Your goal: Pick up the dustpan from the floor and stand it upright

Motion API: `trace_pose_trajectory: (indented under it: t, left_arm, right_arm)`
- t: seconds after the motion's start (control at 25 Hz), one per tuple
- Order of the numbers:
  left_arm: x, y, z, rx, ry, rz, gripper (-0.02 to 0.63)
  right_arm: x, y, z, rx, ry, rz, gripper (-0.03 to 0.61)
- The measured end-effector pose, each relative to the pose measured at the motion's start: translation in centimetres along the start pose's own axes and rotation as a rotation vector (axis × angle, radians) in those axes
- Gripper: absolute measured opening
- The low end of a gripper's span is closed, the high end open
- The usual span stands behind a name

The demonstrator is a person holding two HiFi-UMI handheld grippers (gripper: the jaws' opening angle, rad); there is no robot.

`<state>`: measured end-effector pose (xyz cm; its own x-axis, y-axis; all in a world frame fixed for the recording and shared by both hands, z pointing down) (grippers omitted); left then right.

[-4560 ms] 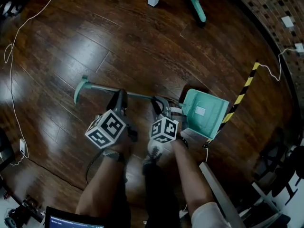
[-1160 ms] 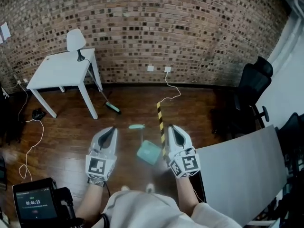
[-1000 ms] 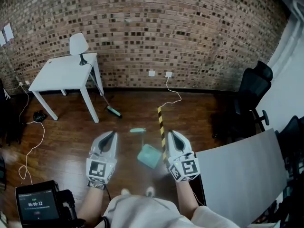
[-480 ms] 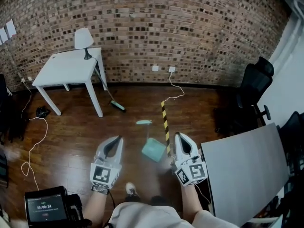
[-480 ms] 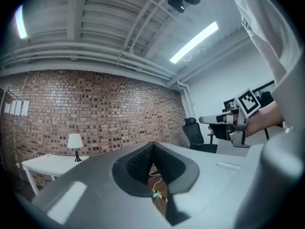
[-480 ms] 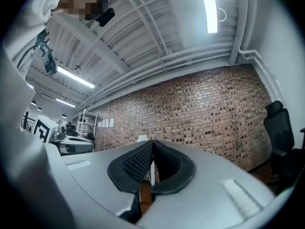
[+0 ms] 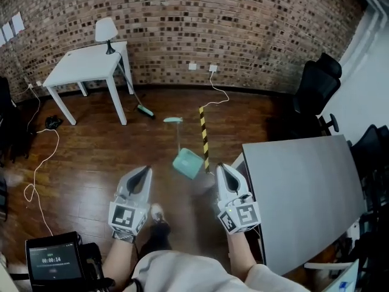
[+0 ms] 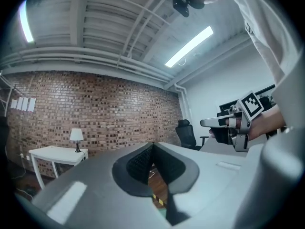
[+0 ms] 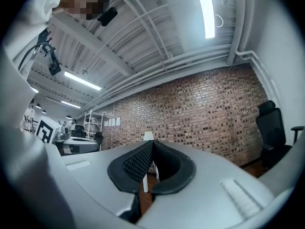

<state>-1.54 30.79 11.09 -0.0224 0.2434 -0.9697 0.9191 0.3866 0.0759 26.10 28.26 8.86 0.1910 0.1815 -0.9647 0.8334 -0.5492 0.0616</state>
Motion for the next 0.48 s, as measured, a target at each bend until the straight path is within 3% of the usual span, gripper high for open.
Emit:
trace_pose_trajectory:
  t: [0.24,0.48]
  left_arm:
    - [1.1,8.5,-8.7,0.01,-0.056,-0.03,0.0]
    - [4.8,10.9,-13.3,0.006,-0.059,0.017,0.0]
  right_arm:
    - [1.4,-2.0,-11.2,0.005,-0.058,0.01,0.014]
    - [4.6,-4.0,-16.2,-0.037,-0.061,0.01,0.014]
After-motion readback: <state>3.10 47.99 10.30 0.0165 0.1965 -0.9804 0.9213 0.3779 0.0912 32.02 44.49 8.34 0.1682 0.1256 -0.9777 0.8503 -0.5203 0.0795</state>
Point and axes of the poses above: the fingertips, and each gripper's own axes: z forward along the fingers, y to its right, x out of its top, the point moved 8 cm from there along -z, backward along the fingers, and after that the axes turned 10 degrees about y, right-handed, at the moved point
